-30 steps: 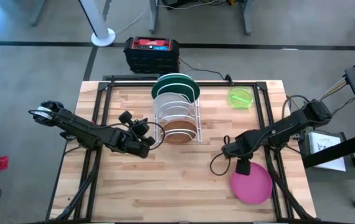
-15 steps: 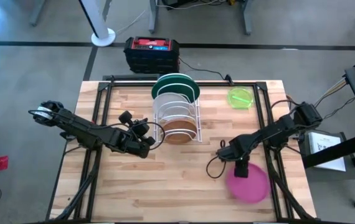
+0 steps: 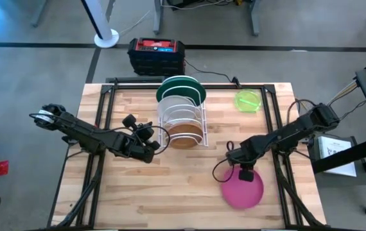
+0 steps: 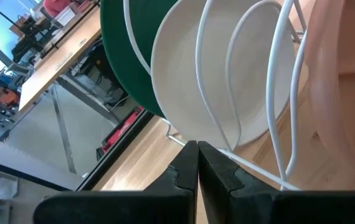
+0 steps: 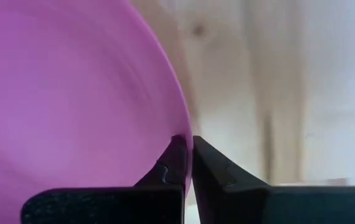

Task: Sort dishes
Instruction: Put the pink plate into the dish rack

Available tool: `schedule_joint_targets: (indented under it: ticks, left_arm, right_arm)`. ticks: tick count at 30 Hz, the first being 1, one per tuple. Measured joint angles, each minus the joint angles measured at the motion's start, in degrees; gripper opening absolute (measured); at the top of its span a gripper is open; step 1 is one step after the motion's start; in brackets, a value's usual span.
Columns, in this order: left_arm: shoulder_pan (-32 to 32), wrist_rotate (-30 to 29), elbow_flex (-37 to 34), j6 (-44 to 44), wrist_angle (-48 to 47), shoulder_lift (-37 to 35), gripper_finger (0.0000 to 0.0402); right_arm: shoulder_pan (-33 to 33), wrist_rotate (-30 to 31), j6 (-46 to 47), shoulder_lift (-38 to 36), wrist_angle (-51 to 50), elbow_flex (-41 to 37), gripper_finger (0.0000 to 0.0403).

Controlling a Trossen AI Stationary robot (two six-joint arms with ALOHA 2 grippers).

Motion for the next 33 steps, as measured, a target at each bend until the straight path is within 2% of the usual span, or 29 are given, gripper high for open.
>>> schedule_joint_targets:
  ticks: [7, 10, 14, 17, 22, 25, 30, 33]
  left_arm:
    - [0.0, 0.0, 0.0, 0.0, 0.0, 0.0, 0.0000]
    - [0.0, 0.0, 0.0, 0.0, 0.0, 0.0, 0.0000]
    - [0.0, -0.2, 0.0, 0.0, 0.0, 0.0, 0.0000]
    - [0.0, -1.3, 0.0, 0.0, 0.3, 0.0, 0.0000]
    - [0.0, 2.1, 1.3, 2.0, 0.9, -0.1, 0.0000]
    - [0.0, 2.7, 3.3, 4.8, 0.9, -0.2, 0.0000]
    - [0.1, 2.6, 6.7, 11.3, 1.0, -0.1, 0.0000]
    - [0.3, -0.5, 7.7, 14.4, 0.9, -0.1, 0.0000]
  right_arm:
    - [0.0, 13.9, 6.4, -10.7, 1.3, 0.0, 0.0000]
    - [0.0, 20.2, 12.2, -15.7, 2.1, 0.0, 0.0000]
    - [0.5, 31.9, 19.5, -22.0, 2.8, 0.0, 0.0000]
    - [1.0, 42.5, 19.9, -25.6, 5.4, 0.0, 0.0000]
    - [1.0, 58.0, 11.3, -28.9, 13.0, 0.0, 0.0000]
    - [0.4, 65.1, 3.3, -29.5, 19.2, 0.0, 0.0000]
    - [-3.2, 73.4, -10.8, -28.3, 30.8, 0.0, 0.0000]
    - [-6.4, 73.2, -21.1, -27.2, 40.9, 0.0, 0.0000]
